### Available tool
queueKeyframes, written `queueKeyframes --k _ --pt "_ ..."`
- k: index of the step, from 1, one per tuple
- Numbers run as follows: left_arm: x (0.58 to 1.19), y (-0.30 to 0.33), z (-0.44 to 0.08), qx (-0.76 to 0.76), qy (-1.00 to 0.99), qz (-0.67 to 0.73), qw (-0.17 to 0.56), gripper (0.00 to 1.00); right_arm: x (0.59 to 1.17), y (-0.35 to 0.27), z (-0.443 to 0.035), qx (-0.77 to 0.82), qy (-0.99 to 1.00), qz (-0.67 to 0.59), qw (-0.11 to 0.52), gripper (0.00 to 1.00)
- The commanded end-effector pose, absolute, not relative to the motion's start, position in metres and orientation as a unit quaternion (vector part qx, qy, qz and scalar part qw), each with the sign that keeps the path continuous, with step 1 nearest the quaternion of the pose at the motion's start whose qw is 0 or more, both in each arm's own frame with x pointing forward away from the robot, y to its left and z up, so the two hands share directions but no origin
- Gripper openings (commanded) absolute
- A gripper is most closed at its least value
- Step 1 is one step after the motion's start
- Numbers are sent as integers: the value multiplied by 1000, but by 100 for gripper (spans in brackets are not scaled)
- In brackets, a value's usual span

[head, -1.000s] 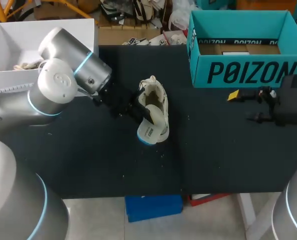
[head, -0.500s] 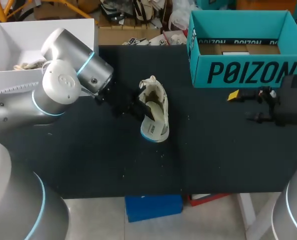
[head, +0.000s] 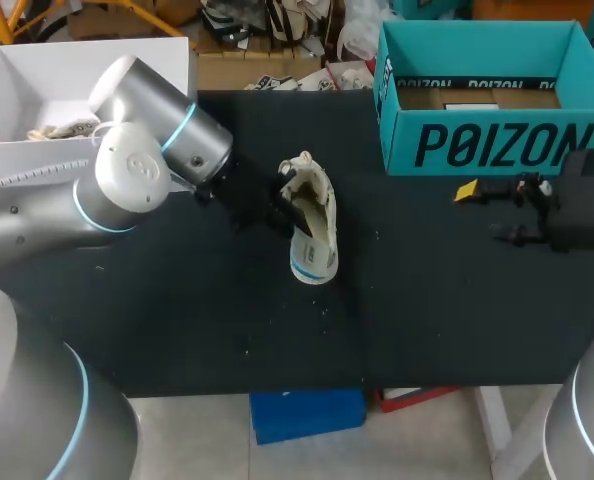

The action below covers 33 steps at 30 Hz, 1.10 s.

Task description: Take the shoe out of the shoebox, open the shoe tongue, remove and reinsert the insole, then place the shoe into the shoebox

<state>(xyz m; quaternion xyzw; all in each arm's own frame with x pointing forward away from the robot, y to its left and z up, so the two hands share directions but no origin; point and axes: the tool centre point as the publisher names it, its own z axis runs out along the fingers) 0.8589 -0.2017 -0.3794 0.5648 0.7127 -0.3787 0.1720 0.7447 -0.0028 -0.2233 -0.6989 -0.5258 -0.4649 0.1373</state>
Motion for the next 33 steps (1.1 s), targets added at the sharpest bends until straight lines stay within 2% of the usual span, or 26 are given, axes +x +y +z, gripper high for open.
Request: queueKeyframes --k 1,13,23,33 --pt "862 -206 -379 565 719 -367 172 0 745 -2 -223 -699 -526 -464 137 100" --pt "877 -205 -383 543 745 -343 181 0 745 -2 -223 -699 -526 -464 137 100" --pt "882 -211 -365 561 736 -333 182 0 745 -2 -223 -699 -526 -464 137 100" --pt "888 -215 -365 570 738 -321 165 0 745 -2 -223 -699 -526 -464 137 100"
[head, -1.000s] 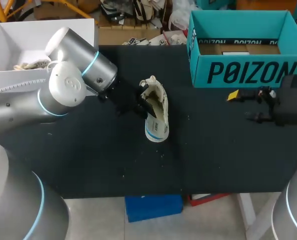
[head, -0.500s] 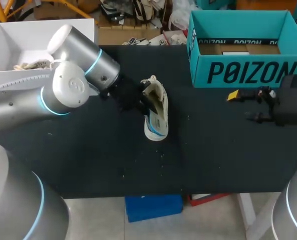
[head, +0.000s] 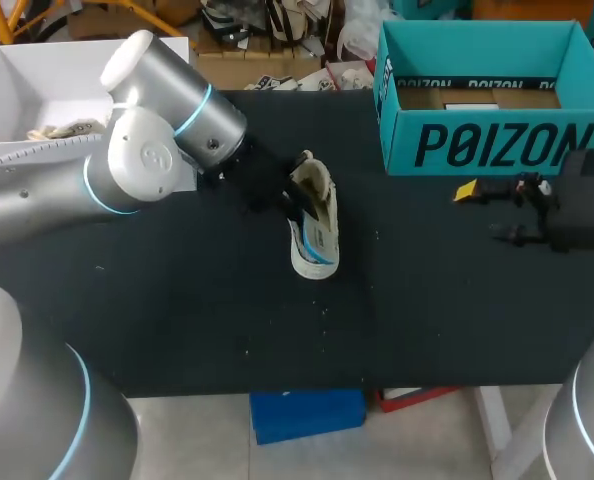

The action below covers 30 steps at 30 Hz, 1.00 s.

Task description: Take the shoe out of the shoebox, open the shoe tongue, remove and reinsert the insole, then place the shoe into the shoebox

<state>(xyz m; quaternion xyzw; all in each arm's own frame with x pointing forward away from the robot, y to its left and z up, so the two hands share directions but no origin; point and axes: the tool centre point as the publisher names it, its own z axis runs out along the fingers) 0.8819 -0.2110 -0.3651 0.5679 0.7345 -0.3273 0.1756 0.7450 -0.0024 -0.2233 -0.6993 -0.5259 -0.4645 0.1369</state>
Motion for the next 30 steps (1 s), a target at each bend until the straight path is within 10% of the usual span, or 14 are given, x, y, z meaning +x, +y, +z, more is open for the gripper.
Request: queueKeyframes --k 1,17,18,20,22,30 --pt "889 -215 -367 570 739 -320 163 0 745 -2 -223 -699 -526 -464 137 100" --pt "895 -219 -371 587 743 -300 117 0 745 -2 -223 -699 -526 -464 137 100" --pt "895 -218 -372 586 745 -299 115 8 745 -2 -223 -699 -526 -464 137 100" --pt "894 -218 -373 585 746 -297 113 63 745 -2 -223 -699 -526 -464 137 100" --pt "893 -219 -373 585 746 -298 112 97 745 -2 -223 -699 -526 -464 137 100" --pt "878 -215 -364 599 734 -301 111 100 745 -2 -223 -699 -526 -464 137 100"
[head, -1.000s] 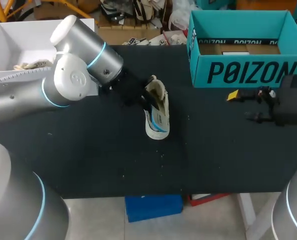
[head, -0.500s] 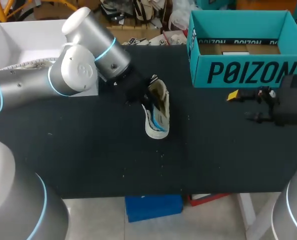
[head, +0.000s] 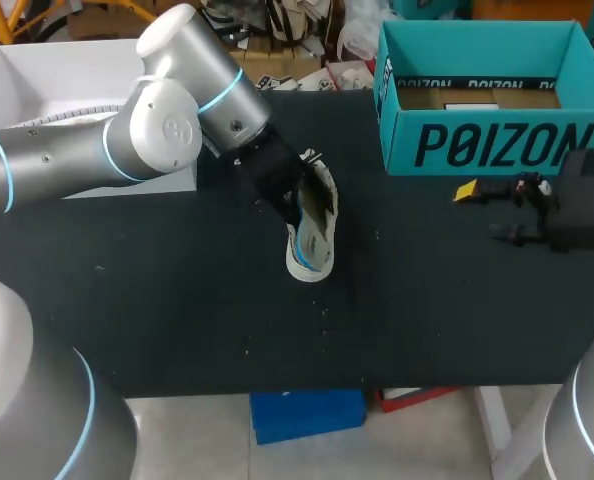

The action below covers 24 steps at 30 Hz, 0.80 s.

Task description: Take the shoe out of the shoebox, open the shoe tongue, remove and reinsert the insole, then place the shoe into the shoebox

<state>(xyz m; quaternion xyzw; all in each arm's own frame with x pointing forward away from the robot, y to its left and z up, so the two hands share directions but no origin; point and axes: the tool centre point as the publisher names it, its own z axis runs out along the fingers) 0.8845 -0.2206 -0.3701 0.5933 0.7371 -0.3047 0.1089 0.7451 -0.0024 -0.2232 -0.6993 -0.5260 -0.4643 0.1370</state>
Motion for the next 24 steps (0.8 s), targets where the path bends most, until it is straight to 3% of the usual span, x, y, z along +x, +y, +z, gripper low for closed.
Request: queueKeyframes --k 1,4,11,15,18,20,22,24 --pt "875 -213 -363 601 732 -301 110 100 745 -2 -223 -699 -526 -464 137 100" --pt "866 -208 -359 605 729 -300 112 98 745 -2 -223 -699 -526 -464 137 100" --pt "851 -197 -351 609 725 -299 119 81 745 -2 -223 -699 -526 -464 137 100" --pt "845 -194 -353 610 725 -297 119 46 745 -2 -223 -699 -526 -464 137 100" --pt "839 -193 -355 613 723 -298 112 41 745 -2 -223 -699 -526 -464 137 100" --pt "835 -193 -357 616 721 -299 107 28 745 -2 -223 -699 -526 -464 137 100" --pt "832 -192 -358 616 720 -300 106 2 745 -2 -223 -699 -526 -464 137 100" --pt "830 -192 -359 617 718 -305 104 0 745 -2 -223 -699 -526 -464 137 100"
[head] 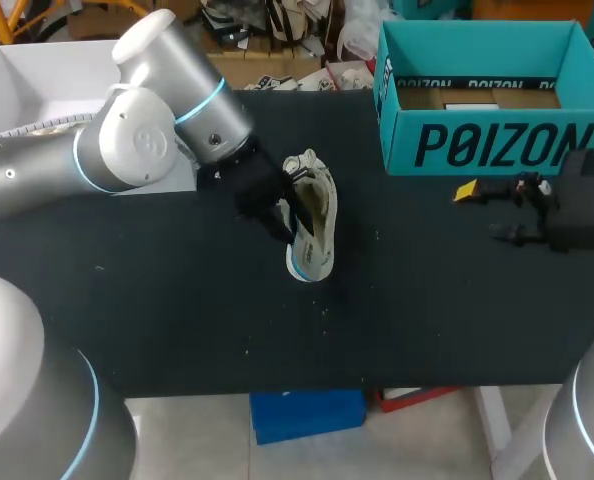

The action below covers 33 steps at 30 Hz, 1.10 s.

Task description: Take the shoe out of the shoebox, open the shoe tongue, remove and reinsert the insole, then place the shoe into the shoebox

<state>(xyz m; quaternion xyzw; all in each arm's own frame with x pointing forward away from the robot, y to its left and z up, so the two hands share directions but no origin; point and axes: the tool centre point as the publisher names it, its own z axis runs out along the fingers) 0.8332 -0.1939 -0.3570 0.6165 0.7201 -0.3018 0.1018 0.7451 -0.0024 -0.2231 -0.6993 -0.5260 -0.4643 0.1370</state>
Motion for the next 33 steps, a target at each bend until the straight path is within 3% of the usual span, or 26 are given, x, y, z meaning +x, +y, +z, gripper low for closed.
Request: queueKeyframes --k 1,33 --pt "829 -193 -360 617 717 -307 105 0 745 -2 -223 -699 -526 -464 137 100" --pt "853 -202 -364 579 737 -306 168 0 745 -2 -223 -699 -526 -464 137 100"
